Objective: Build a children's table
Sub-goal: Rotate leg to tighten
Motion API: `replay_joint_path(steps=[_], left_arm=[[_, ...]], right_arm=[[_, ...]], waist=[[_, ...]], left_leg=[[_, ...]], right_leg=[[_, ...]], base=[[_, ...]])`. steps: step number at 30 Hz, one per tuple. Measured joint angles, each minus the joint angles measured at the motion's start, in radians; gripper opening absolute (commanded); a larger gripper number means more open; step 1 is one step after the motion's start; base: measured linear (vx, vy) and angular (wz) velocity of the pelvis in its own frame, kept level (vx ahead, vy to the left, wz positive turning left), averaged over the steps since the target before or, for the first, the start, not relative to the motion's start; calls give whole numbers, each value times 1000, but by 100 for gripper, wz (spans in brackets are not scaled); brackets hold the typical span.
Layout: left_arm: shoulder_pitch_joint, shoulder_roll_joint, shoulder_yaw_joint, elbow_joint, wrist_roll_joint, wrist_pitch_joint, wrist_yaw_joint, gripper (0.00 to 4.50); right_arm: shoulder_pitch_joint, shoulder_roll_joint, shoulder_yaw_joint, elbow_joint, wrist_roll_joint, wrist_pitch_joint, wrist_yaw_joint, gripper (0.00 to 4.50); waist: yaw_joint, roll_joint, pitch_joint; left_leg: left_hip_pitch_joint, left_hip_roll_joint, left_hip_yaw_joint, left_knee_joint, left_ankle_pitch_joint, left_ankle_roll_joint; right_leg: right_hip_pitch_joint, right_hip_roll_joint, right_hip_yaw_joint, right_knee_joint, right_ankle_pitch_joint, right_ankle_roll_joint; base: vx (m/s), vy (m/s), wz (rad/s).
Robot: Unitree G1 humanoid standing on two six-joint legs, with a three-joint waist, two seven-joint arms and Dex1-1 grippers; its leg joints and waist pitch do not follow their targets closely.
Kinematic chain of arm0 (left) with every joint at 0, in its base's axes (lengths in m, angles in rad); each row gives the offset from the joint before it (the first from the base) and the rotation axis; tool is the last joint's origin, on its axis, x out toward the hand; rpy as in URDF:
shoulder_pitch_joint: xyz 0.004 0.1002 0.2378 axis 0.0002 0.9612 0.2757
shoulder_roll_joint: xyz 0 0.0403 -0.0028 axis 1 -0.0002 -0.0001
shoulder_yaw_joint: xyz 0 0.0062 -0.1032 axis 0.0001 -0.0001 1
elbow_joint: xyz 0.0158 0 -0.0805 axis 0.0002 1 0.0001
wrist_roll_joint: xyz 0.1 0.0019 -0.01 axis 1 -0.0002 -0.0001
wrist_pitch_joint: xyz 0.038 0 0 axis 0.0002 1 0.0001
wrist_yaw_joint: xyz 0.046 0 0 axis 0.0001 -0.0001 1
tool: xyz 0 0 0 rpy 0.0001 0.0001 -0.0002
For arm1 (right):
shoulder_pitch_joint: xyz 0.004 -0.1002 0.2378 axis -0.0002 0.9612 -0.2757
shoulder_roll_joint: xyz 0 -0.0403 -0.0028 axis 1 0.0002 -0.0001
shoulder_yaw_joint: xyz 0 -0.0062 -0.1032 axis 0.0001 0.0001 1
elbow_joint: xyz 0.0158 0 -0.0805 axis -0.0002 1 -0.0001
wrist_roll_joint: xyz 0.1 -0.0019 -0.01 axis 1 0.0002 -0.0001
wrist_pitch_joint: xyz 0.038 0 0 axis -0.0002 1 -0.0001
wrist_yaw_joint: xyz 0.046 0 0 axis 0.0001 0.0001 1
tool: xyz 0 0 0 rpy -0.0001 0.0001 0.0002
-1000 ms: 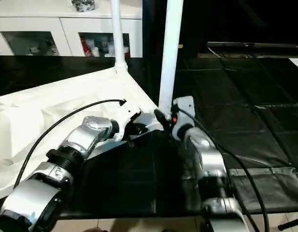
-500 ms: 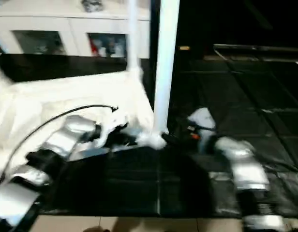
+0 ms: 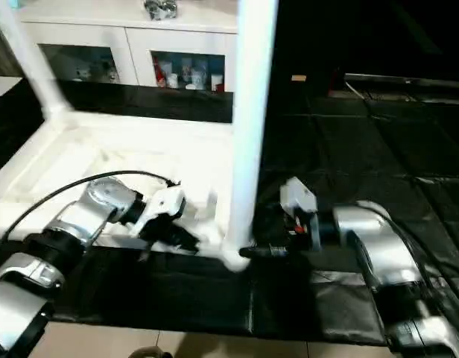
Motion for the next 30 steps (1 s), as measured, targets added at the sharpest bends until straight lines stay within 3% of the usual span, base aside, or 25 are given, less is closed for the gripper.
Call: replay_joint_path(steps=[10,22,26,30], left_arm=[[0,-2,-14,-20,2,-3,-18,0],[0,-2,-12,-23,1,1,-18,0],[0,-2,5,-26,5,41,13,0],[-12,-20,31,-14,33,98,151,0]], right_arm=[[-8,9,33,41,7,64,62,312],[-21,16,41,59,17,81,89,220],[5,44,3,49,27,85,22,207],[21,100,-58,45,14,87,-167,203]], waist=[[10,0,0],[9,0,0],[6,0,0],[-16,0,0]], left_leg=[[-1,0,0,1,0,0],[0,0,0,1,0,0],[2,0,0,1,0,0],[3,0,0,1,1,-1]], right_leg=[[1,0,1,0,-1,2],[1,0,1,1,-1,2],[1,0,1,5,-5,8],[1,0,2,7,-5,9]], base=[[0,0,0],[0,0,0],[0,0,0],[0,0,0]])
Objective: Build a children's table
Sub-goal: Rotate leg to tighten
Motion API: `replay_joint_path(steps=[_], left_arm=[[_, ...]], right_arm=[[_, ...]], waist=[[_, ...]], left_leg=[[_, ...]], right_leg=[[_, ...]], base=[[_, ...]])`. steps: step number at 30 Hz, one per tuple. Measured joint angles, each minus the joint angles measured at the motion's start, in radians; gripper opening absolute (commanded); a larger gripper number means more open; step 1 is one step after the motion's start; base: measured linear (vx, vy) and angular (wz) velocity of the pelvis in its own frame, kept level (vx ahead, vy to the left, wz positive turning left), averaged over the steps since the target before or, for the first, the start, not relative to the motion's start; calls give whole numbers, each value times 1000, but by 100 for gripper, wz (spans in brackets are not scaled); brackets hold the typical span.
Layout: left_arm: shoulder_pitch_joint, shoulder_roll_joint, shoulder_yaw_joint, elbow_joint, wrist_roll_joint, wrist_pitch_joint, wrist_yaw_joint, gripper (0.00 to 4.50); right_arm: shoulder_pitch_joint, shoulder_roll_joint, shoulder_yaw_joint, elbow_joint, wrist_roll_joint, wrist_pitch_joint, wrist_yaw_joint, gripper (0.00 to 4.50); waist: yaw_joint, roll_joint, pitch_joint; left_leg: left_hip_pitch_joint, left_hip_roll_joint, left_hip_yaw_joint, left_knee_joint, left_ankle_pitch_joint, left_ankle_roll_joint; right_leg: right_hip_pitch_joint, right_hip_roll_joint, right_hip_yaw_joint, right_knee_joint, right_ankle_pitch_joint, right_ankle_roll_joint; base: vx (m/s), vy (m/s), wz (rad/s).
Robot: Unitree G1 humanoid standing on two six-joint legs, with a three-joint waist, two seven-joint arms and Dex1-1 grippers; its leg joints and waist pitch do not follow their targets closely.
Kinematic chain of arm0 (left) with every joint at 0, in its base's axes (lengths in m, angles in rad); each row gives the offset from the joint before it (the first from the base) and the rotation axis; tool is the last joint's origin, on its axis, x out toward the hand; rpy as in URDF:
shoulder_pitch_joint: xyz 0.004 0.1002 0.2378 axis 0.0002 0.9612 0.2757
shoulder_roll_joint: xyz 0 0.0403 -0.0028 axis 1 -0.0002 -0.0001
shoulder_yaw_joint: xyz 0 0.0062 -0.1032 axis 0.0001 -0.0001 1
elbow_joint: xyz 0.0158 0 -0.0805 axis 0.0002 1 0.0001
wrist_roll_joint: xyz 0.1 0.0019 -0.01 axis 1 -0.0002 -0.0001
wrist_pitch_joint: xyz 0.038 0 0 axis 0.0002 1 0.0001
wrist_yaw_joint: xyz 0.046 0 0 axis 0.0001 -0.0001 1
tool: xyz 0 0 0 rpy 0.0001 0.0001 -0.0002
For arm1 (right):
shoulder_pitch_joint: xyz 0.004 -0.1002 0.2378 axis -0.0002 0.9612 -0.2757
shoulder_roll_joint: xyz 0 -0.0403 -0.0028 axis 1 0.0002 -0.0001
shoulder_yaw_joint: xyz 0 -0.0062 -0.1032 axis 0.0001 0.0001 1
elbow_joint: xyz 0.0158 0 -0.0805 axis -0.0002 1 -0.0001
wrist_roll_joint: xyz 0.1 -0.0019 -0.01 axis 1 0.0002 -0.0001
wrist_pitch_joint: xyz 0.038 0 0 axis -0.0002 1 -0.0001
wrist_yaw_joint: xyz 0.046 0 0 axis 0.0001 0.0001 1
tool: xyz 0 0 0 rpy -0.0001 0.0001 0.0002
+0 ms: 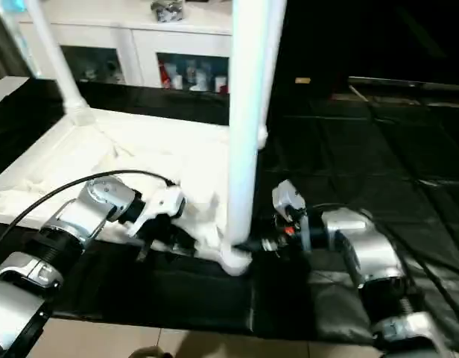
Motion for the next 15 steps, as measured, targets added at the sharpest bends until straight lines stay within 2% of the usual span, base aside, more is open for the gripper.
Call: replay_joint_path(steps=[2,7,13,15], left_arm=[[-6,-30,18,14,13,34,88,0],[-43,-153,89,72,16,173,354,0],[-68,-235,155,130,-14,216,554,0],[-77,-255,170,141,-14,217,616,0]], right_arm=[[8,36,-35,0,-14,2,-108,199],[6,185,-137,2,-67,18,-490,196],[-103,299,-174,122,-102,-7,-771,196],[-138,320,-177,158,-116,-25,-838,196]], waist=[[-11,0,0],[-56,0,0],[-80,1,0],[-79,2,0]], left_leg=[[1,0,0,0,0,0],[-1,0,-1,1,0,0],[-4,-1,-4,-2,0,-1],[-5,-1,-3,-3,0,-1]], right_leg=[[0,0,0,-1,0,0],[-2,0,-1,-4,0,0],[-6,1,-3,-4,1,-1],[-11,1,-3,-3,5,-7]], base=[[0,0,0],[0,0,0],[0,0,0],[34,-4,1]])
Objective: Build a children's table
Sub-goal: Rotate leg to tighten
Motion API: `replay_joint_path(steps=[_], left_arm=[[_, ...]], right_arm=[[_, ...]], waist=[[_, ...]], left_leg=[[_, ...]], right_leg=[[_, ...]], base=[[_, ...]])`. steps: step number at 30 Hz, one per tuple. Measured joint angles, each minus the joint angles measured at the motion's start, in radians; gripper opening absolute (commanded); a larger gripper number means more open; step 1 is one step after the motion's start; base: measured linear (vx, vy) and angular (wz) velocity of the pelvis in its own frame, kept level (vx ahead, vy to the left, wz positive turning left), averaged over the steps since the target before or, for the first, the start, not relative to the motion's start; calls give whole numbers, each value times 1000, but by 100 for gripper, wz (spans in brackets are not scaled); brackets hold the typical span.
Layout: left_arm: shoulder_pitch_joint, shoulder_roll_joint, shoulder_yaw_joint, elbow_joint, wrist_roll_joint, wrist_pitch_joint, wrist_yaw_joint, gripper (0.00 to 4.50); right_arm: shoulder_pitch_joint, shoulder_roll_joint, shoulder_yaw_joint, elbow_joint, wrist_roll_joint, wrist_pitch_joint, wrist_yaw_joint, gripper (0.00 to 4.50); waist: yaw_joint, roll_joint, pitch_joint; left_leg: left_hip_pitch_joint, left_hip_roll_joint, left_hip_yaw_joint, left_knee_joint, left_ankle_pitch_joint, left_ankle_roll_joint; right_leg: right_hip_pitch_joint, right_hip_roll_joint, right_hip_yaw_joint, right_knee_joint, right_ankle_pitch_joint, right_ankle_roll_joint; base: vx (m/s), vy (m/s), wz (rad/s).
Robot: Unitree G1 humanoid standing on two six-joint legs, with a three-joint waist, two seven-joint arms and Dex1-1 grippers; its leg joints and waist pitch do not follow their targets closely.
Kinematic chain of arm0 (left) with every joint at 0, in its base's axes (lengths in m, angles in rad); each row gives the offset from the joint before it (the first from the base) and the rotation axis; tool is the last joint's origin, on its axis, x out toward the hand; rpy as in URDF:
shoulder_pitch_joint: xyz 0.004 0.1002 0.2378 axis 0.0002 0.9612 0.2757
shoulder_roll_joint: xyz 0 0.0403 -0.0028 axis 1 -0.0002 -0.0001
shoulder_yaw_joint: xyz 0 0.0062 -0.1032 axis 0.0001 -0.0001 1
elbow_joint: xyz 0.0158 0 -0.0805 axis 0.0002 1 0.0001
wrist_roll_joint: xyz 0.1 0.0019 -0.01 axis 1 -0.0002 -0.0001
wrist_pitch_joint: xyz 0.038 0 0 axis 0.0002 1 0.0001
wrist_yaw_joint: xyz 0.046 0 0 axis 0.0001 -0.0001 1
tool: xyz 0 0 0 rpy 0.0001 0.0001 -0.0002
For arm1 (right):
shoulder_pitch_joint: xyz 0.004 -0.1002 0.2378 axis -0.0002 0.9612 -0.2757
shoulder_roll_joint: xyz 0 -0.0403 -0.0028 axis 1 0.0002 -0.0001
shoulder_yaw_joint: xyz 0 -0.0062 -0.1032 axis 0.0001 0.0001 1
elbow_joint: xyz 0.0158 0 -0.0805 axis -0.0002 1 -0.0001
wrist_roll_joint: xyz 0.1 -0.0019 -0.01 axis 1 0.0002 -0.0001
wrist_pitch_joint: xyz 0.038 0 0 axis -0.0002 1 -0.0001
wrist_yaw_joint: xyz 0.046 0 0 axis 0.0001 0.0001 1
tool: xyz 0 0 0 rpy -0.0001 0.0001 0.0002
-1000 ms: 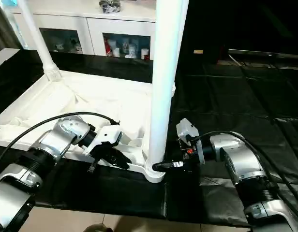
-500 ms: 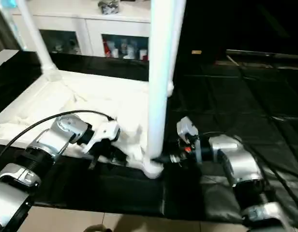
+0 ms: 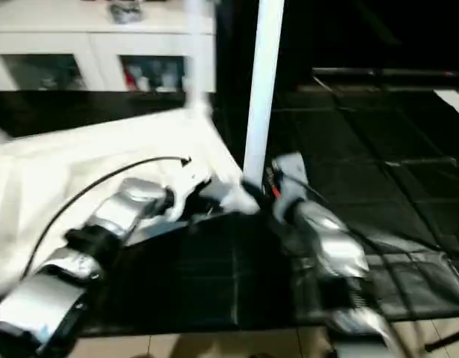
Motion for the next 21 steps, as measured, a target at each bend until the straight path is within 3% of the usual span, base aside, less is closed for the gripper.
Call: replay_joint_path(steps=[4,7,13,17,21], left_arm=[[-9,-16,5,8,3,-3,46,0],[-9,-17,4,8,12,-3,48,0],[-9,-9,-9,13,22,-23,32,0],[-9,13,-21,18,23,-51,-19,0],[3,55,-46,-3,21,-72,-115,0]], right_arm=[[-12,26,-4,11,-28,-24,-67,196],[-11,37,-10,11,-28,-25,-80,268],[2,53,-26,3,-12,-32,-66,314],[65,-4,0,-72,0,-28,36,349],[152,-116,41,-165,30,-17,214,373]], waist=[[4,0,0],[4,0,0],[3,0,0],[14,0,0],[28,0,0]], left_leg=[[-3,0,1,-1,1,4],[-2,0,2,-1,0,3],[-1,0,2,-1,-1,-1],[-1,0,2,-1,-1,0],[-1,0,2,-1,-1,0]], right_leg=[[-4,0,0,0,-2,-1],[-3,0,1,0,-2,-1],[-2,0,1,0,-1,-2],[-3,0,1,0,-1,-2],[-2,0,1,0,-1,-2]], base=[[0,0,0],[0,0,0],[0,0,0],[0,0,0],[0,0,0]])
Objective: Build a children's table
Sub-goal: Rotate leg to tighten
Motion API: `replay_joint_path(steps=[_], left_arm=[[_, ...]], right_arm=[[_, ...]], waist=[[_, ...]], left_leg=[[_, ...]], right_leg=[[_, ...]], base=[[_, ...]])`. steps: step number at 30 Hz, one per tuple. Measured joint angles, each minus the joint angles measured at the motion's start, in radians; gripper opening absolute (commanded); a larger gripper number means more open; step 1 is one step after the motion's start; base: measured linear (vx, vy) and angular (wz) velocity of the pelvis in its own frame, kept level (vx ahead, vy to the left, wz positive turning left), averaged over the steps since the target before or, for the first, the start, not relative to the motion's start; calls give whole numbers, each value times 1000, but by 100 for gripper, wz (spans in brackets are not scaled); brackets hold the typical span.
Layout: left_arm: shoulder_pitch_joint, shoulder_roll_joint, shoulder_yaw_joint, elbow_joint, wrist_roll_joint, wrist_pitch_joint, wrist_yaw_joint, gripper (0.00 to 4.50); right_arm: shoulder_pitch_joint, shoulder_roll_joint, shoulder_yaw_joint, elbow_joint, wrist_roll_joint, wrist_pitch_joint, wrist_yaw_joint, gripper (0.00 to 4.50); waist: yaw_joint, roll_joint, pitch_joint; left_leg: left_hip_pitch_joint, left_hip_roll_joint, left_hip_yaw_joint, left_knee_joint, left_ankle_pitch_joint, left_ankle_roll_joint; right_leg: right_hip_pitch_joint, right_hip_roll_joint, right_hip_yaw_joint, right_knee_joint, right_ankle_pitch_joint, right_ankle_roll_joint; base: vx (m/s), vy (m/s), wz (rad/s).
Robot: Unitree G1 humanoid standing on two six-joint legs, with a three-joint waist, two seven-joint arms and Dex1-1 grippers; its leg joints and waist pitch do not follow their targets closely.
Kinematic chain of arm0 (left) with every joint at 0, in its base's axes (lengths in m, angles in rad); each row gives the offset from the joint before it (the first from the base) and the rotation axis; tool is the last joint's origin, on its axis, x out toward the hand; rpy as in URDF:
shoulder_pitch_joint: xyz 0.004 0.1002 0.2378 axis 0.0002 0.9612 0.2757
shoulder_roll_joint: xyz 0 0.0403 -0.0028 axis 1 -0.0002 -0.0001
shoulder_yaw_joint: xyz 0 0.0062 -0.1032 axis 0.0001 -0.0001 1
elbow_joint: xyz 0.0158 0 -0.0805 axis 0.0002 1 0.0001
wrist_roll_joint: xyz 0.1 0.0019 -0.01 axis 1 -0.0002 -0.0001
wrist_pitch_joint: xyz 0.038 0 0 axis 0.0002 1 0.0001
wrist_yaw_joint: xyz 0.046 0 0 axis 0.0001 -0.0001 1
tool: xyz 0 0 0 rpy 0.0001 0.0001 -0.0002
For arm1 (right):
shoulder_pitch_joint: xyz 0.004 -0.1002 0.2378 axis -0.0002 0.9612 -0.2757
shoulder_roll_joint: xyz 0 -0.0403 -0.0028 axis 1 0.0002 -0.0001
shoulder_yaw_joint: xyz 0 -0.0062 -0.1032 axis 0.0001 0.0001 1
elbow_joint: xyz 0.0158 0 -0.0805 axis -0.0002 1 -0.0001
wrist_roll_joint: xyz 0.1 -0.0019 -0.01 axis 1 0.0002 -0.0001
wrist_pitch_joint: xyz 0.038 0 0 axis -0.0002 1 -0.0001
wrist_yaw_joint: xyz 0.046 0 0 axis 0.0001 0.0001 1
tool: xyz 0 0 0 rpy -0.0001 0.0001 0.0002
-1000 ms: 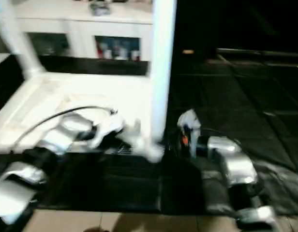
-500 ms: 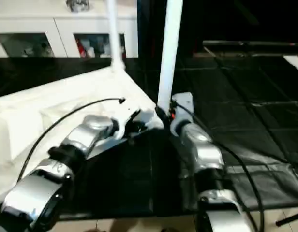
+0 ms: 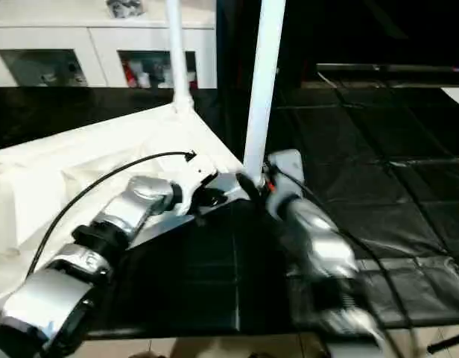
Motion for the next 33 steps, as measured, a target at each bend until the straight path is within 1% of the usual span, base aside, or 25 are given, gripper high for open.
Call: replay_joint_path(steps=[2,3,5,6,8,10,14,17,18,19,20,21,23,25,27,28,30,32,33], left_arm=[[5,18,-7,-6,1,-9,-34,0],[12,32,-19,-20,1,-22,-68,0],[35,59,-41,-45,-2,-57,-143,0],[49,80,-48,-52,-7,-87,-195,0],[56,105,-55,-52,-12,-120,-251,0],[57,114,-59,-52,-12,-137,-286,0],[57,115,-66,-52,-11,-142,-296,0],[57,116,-68,-52,-11,-149,-304,0],[58,127,-74,-56,-14,-161,-339,0],[63,149,-89,-68,-23,-176,-402,0],[71,160,-93,-71,-28,-182,-437,0],[79,185,-108,-85,-33,-198,-497,0],[80,203,-128,-103,-33,-215,-555,0],[80,212,-146,-120,-30,-232,-594,0],[80,211,-157,-125,-30,-247,-620,0],[80,211,-159,-125,-29,-249,-623,0],[80,207,-159,-124,-28,-250,-623,0],[80,206,-158,-124,-28,-250,-623,0],[80,207,-157,-124,-28,-250,-624,0]], right_arm=[[15,-33,9,-19,2,1,64,399],[19,-70,24,-27,5,-3,121,404],[32,-150,29,-45,23,-8,219,409],[37,-200,25,-52,32,-9,276,432],[36,-242,15,-61,40,-11,336,446],[36,-246,18,-63,42,-12,369,446],[36,-234,31,-63,42,-12,384,446],[36,-242,36,-63,43,-13,399,449],[34,-267,58,-63,52,-9,459,449],[31,-305,92,-64,67,1,550,449],[28,-322,103,-62,72,7,596,449],[9,-338,132,-53,75,14,675,449],[-16,-337,162,-36,75,11,732,449],[-33,-331,183,-18,75,2,761,420],[-37,-328,196,-14,74,-7,778,400],[-37,-325,197,-14,74,-7,782,400],[-37,-315,197,-14,72,-7,784,375],[-38,-314,198,-9,73,-7,792,368],[-38,-314,199,-9,74,-7,797,353]], waist=[[2,0,0],[4,0,0],[11,1,1],[17,1,1],[22,1,0],[26,1,0],[29,1,0],[29,1,0],[28,0,1],[29,0,1],[29,0,1],[29,0,1],[37,0,1],[54,1,0],[64,1,0],[66,1,0],[64,1,0],[63,1,0],[63,1,0]], left_leg=[[0,0,0,1,0,0],[0,0,0,1,0,0],[1,0,0,2,0,0],[2,0,0,1,0,0],[4,0,0,1,0,0],[4,0,0,1,0,0],[3,0,0,3,0,0],[3,0,0,4,0,0],[3,0,0,4,0,0],[3,0,0,4,0,0],[3,1,0,4,0,0],[3,1,0,4,0,0],[3,2,-1,3,0,0],[3,1,0,4,0,0],[2,1,3,4,0,0],[2,1,4,5,0,1],[2,1,5,6,1,2],[2,1,5,6,1,2],[2,1,4,6,1,2]], right_leg=[[0,0,0,1,0,0],[1,0,0,1,0,0],[3,0,1,0,1,0],[4,0,1,0,0,0],[5,0,1,0,0,0],[6,0,0,1,-1,2],[7,-1,1,1,-1,4],[8,-1,1,0,-2,4],[8,-1,1,0,-2,5],[8,-1,1,0,-2,5],[9,-1,1,1,-2,5],[8,-1,0,3,-1,3],[8,0,0,3,-1,3],[8,-1,0,3,-1,3],[10,-2,4,3,-2,3],[10,-2,5,3,-2,3],[10,-2,7,3,-1,3],[10,-2,7,3,-2,3],[10,-2,7,3,-2,3]], base=[[0,0,0],[0,0,0],[0,0,0],[0,0,0],[0,0,0],[0,0,0],[0,0,0],[0,0,0],[0,0,0],[0,0,0],[0,0,0],[0,0,0],[0,0,0],[0,0,0],[0,0,0],[0,0,0],[0,0,0],[0,0,0],[0,0,0]])
